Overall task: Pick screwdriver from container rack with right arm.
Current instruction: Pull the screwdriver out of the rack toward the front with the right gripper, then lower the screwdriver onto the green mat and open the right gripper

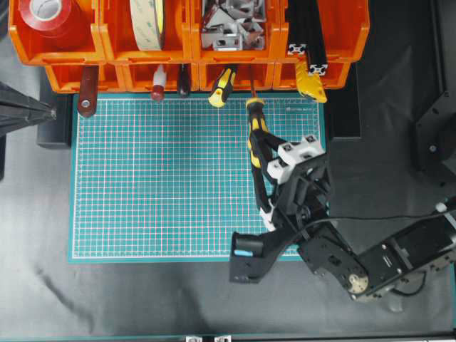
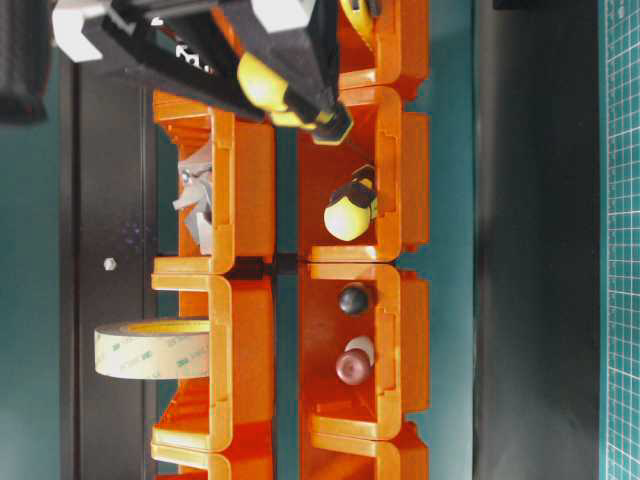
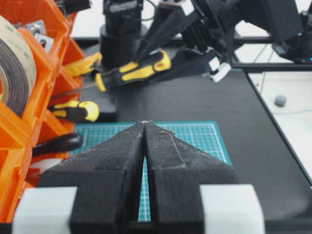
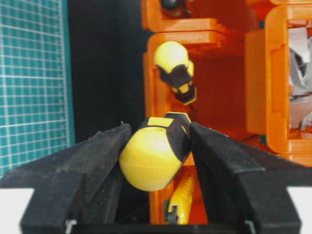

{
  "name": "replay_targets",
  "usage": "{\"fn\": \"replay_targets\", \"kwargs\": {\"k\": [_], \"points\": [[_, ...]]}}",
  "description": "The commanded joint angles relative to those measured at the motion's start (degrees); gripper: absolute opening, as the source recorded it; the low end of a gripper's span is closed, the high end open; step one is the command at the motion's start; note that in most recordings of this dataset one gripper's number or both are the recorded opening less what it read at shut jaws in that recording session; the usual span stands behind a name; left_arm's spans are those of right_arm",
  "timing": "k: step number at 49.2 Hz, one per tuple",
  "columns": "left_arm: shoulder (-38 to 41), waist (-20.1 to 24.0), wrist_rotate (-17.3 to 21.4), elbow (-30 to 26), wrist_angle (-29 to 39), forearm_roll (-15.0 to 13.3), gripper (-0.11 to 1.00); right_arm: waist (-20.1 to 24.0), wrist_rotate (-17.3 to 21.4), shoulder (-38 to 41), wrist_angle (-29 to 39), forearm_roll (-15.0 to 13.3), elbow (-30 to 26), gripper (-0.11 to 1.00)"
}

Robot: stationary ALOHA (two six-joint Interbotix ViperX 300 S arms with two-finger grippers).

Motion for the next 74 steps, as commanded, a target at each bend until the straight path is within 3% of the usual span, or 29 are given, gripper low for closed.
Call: {"fn": "replay_targets", "kwargs": {"k": [1,10,24,32,42,59,74], "points": [[0.4,0.1,-0.2,-1.0,-0.3,0.2,0.00,1.8,0.2,-0.5,1.1,0.4,-1.4,0.42],[0.4,0.1,-0.2,-1.0,-0.2,0.2,0.00,5.5,0.2,-0.4,4.0,0.4,-2.9,0.42],[0.3,0.1,-0.3,-1.0,-0.3,0.2,0.00,14.1,-1.1,1.0,12.8,-0.7,-10.5,0.42],[0.1,0.0,-0.4,-1.1,-0.3,0.2,0.00,17.9,-6.9,3.7,14.2,-0.6,-16.4,0.42],[-1.7,-0.9,-0.3,-1.7,-0.3,0.2,0.00,19.3,-14.8,6.5,9.1,0.4,-20.7,0.42],[-3.4,-2.5,-0.4,-3.0,-0.3,0.2,0.00,17.7,-16.4,6.5,-6.3,1.2,-11.3,0.42],[-2.6,-2.9,-0.4,-4.8,-0.3,0.2,0.00,9.6,-15.7,6.1,-21.0,0.9,-0.5,0.42]]}}
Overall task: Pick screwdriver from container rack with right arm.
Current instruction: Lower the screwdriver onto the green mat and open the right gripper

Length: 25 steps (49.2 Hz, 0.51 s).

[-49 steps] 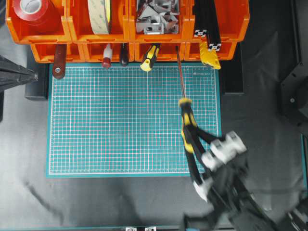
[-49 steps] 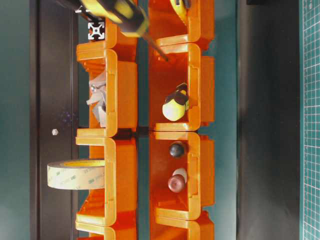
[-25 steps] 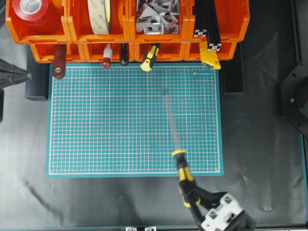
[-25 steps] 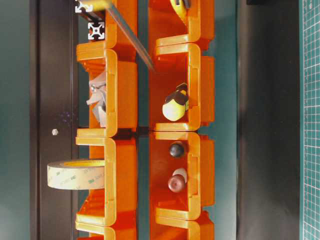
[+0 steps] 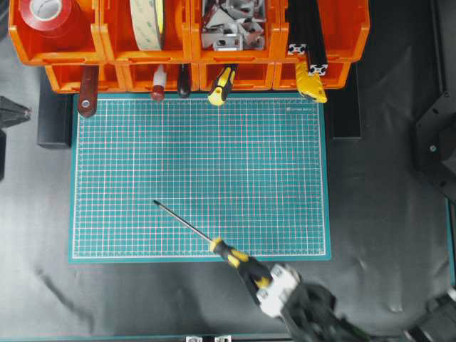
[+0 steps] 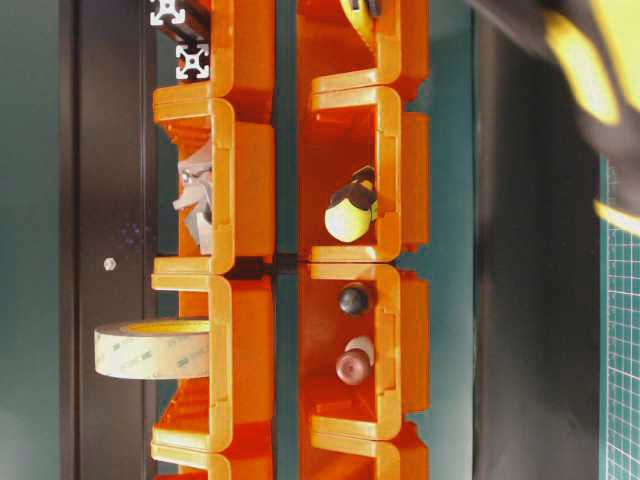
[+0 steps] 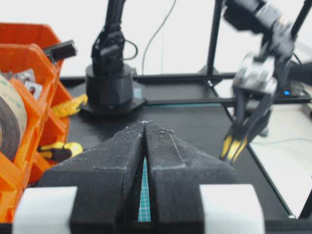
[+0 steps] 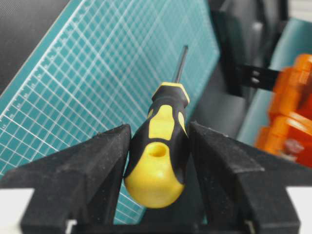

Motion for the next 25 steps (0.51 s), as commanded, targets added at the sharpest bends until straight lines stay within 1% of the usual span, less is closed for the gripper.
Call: {"fn": "replay_targets", "kwargs": {"k": [1,9,14,21,25], "points": [[0.9,-0.1,-0.4,-2.2,-0.3,0.2,0.00,-3.3,0.3,-1.8,-3.6,-0.4,1.9,0.42],[1.6,-0.1,-0.4,-2.8,-0.3,0.2,0.00,-7.6,0.7,-1.8,-5.6,-0.4,4.0,0.42],[1.8,-0.1,-0.4,-2.8,-0.3,0.2,0.00,-9.4,1.0,-1.8,-6.0,-0.4,4.1,0.42],[2.5,-0.1,-0.4,-2.7,-0.3,0.2,0.00,-11.2,2.5,-1.5,-7.0,-0.4,4.3,0.42],[2.5,-0.1,-0.4,-2.6,-0.3,0.2,0.00,-11.3,3.2,-1.2,-8.3,-0.3,4.7,0.42]]}}
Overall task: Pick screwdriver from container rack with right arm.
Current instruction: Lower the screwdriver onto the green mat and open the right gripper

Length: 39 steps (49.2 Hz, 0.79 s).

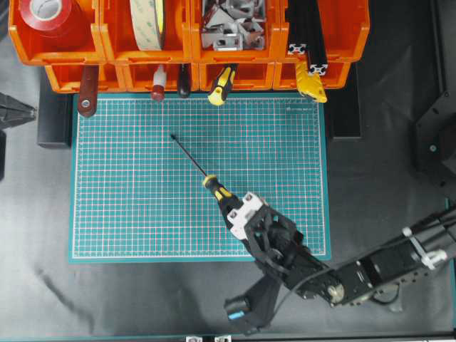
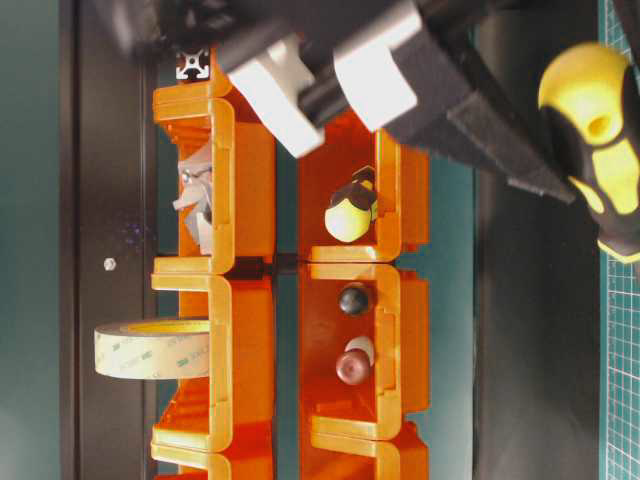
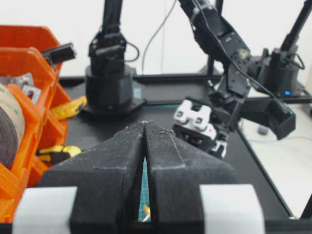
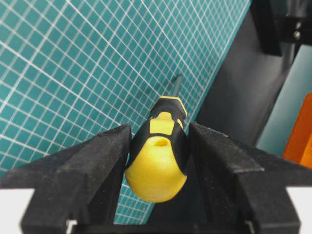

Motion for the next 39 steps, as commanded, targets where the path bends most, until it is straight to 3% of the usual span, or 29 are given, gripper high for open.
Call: {"fn": "replay_targets", "kwargs": {"k": [1,23,39], "points": [[0.5,-0.1,-0.4,-1.6,-0.4,0.2,0.00,-0.1,0.8,-1.1,-1.8,-0.3,-0.1,0.42],[0.5,-0.1,-0.4,-1.4,-0.3,0.2,0.00,-1.5,8.6,-0.4,-8.4,-0.1,3.7,0.41],[0.4,-0.1,-0.4,-1.4,-0.4,0.2,0.00,-2.5,9.1,0.4,-10.5,0.0,4.0,0.41]]}}
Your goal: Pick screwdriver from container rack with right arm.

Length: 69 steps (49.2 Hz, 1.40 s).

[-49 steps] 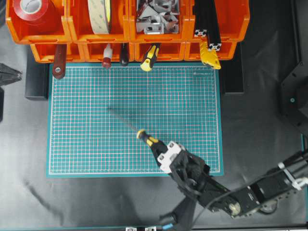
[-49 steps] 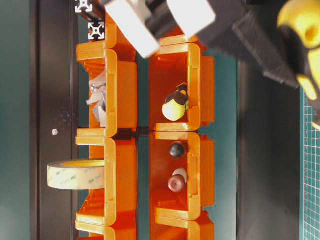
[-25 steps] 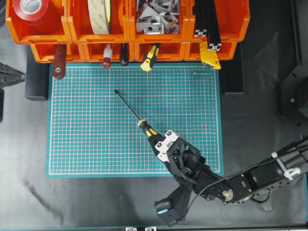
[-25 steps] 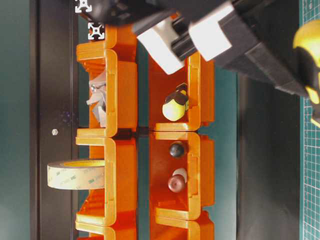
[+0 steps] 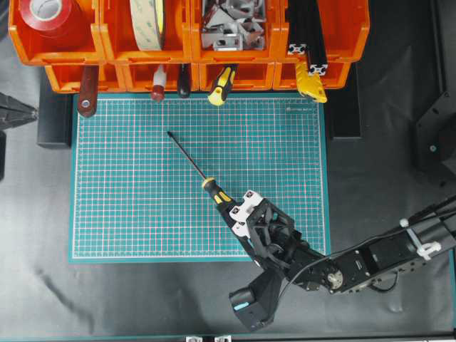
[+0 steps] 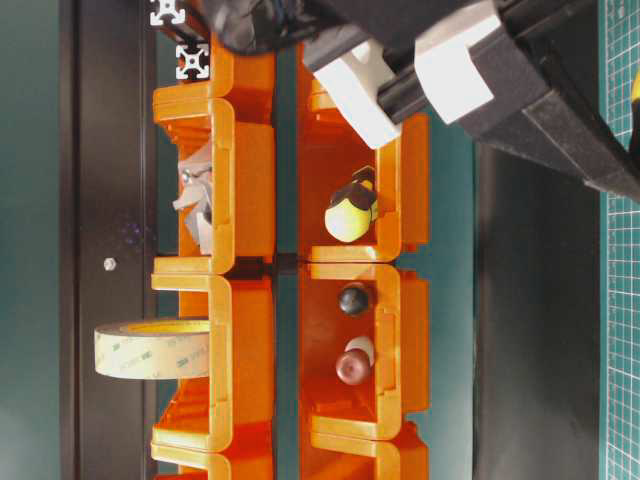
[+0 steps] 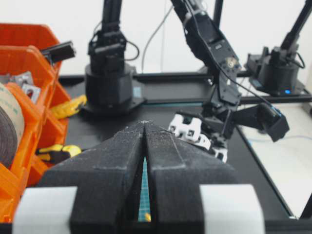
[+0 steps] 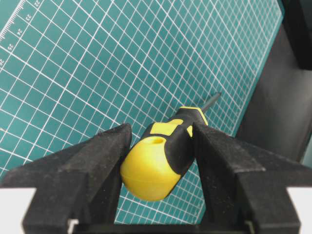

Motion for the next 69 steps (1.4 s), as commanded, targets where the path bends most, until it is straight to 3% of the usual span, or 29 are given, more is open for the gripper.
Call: {"fn": "replay_targets", "kwargs": {"k": [1,11,15,19,25,38,50,56,64,69], "points": [[0.4,-0.1,-0.4,-1.4,-0.4,0.2,0.00,-1.1,1.2,-0.1,-1.4,0.6,-0.1,0.41],[0.4,-0.1,-0.4,-1.4,-0.4,0.2,0.00,-1.1,1.2,0.9,-3.5,3.3,-0.1,0.42],[0.4,-0.1,-0.4,-1.4,-0.4,0.2,0.00,-1.1,1.2,1.1,-3.5,4.5,-0.2,0.50],[0.4,-0.1,-0.4,-1.4,-0.3,0.2,0.00,-1.1,1.2,1.1,-3.6,5.5,-0.2,0.67],[0.3,-0.1,-0.4,-1.4,-0.3,0.2,0.00,-1.0,1.3,1.1,-3.6,6.6,-0.3,0.78],[0.1,-0.1,-0.3,-1.3,-0.3,0.2,0.00,0.0,2.7,0.4,-5.5,10.4,-2.6,0.81],[0.1,-0.1,-0.3,-1.1,-0.3,0.2,0.00,0.7,14.1,-5.4,0.6,10.5,-3.1,0.81],[-0.1,-0.1,-0.4,-1.1,3.3,0.2,0.00,1.8,19.7,-10.6,2.8,10.4,-1.5,0.81],[-0.7,-0.4,-1.5,-1.2,8.8,0.2,0.00,3.2,27.9,-18.5,1.4,9.7,1.4,0.81],[-1.4,-0.7,-3.5,-1.2,9.7,0.2,0.00,3.3,33.0,-23.5,-0.4,7.7,3.5,0.81]]}}
